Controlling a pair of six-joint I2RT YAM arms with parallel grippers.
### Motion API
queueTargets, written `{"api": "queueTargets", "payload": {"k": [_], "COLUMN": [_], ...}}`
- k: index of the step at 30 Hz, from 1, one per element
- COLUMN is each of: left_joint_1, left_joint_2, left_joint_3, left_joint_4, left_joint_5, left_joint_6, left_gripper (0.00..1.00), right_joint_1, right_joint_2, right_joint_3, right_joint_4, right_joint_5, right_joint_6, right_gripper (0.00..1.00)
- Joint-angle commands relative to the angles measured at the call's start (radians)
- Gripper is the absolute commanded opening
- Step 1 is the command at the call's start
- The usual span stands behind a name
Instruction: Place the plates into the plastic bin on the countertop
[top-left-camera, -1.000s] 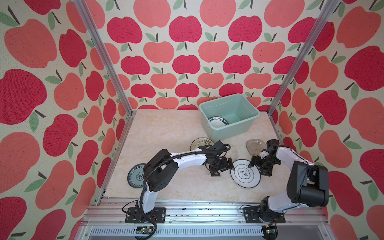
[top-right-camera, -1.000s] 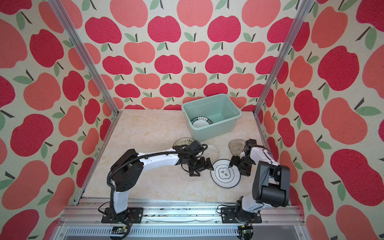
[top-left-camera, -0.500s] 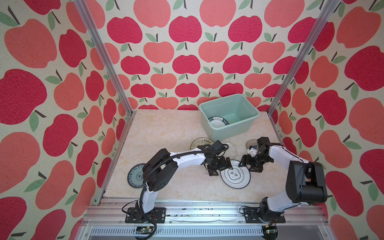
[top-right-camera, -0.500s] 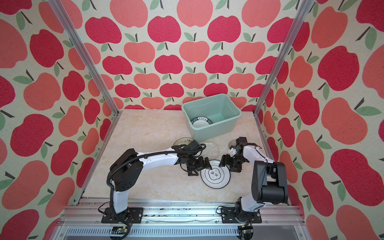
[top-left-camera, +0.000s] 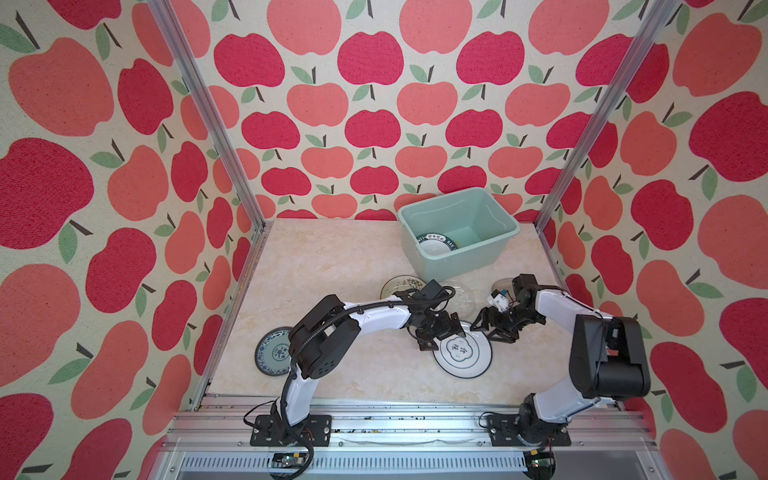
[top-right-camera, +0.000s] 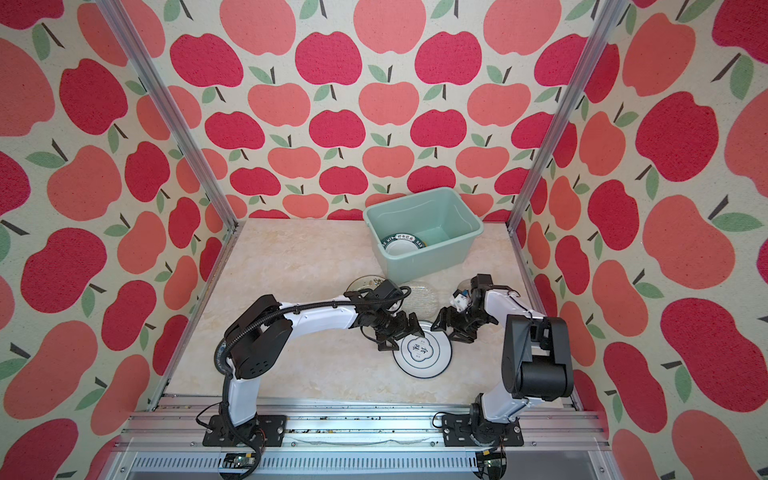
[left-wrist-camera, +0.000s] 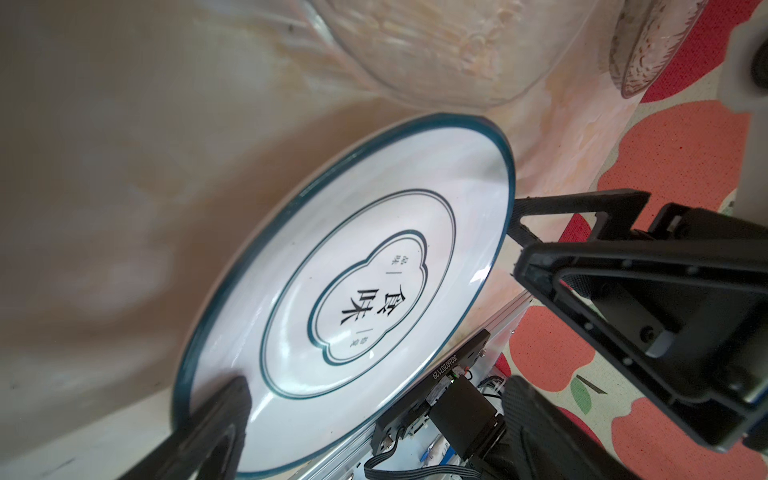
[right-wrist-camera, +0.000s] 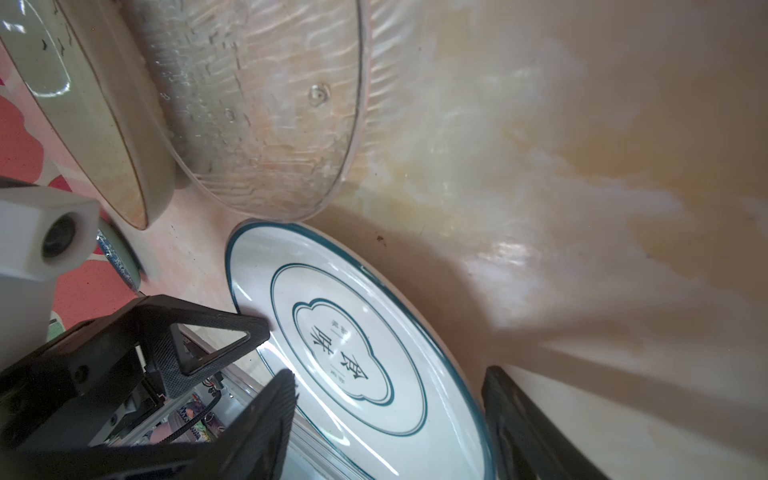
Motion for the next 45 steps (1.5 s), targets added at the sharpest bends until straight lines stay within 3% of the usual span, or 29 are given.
{"api": "queueTargets", "payload": {"k": [1,11,26,33,45], "left_joint_1": [0.002,0.008,0.029,0.036,0.041], "left_joint_2": [-0.024,-0.153,-0.001,0.002,-0.021], "left_joint_3": [-0.011,-0.059,-0.009,-0.052,-0.093], "left_joint_4": [-0.022,-0.157,-0.143,-0.032,0.006], "left_joint_5": [-0.023,-0.173,-0.078,-0.029,-0.03], "left_joint_6": [0.004,0.016,0.016,0.0,-0.018], "left_gripper": [0.97,0.98,0.97,0.97,0.97], "right_joint_1": [-0.001,-0.001,0.002,0.005,0.072], "right_joint_2": [0.007,0.021,0.042,0.051,-0.047], "right_joint_3": [0.004,0.001,-0.006,-0.005,-0.015], "right_joint_4": [-0.03,-0.027,-0.015,-0.028,-0.047], "right_joint_5": [-0.015,-0.018,-0.067,-0.119,-0.196], "right_joint_6": [-0.025,-0.016,-0.015,-0.012,0.041], "right_gripper": [0.74,0.74,0.73,0.71,0.61]}}
